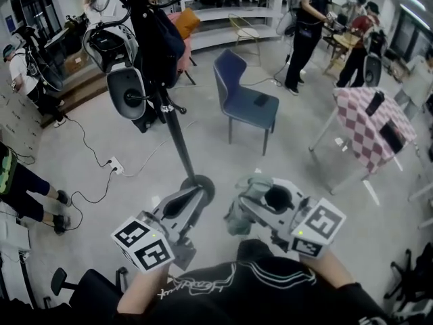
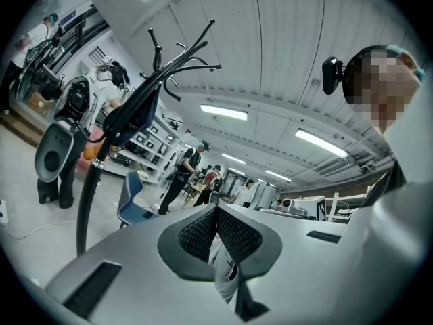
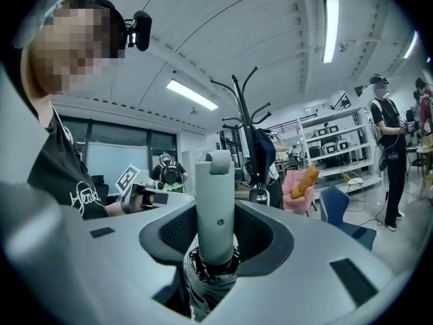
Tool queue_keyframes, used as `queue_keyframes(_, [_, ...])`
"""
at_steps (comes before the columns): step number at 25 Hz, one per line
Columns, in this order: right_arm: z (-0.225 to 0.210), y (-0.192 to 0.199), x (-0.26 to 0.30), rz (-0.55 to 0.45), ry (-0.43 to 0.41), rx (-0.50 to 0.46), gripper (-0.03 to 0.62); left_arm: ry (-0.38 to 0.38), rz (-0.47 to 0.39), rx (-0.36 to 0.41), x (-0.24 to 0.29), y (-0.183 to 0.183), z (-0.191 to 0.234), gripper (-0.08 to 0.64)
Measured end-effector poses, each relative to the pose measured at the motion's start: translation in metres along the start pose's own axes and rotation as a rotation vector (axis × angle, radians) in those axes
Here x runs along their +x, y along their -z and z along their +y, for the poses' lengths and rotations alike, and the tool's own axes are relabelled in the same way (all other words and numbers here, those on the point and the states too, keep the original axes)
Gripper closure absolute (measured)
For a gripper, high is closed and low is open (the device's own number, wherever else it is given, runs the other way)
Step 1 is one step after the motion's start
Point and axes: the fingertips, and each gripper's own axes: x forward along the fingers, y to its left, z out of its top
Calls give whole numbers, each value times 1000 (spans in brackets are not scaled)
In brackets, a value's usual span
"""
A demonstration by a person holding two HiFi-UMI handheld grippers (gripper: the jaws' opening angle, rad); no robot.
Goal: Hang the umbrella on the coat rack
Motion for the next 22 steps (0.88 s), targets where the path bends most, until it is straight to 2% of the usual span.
queue_keyframes(14, [-78, -13, 59, 21, -212, -17, 430, -207, -84, -8, 37, -30, 56, 561])
queue_keyframes(22, [-111, -20, 93, 40, -323, -28, 430, -277, -101, -30, 61, -41, 88, 561])
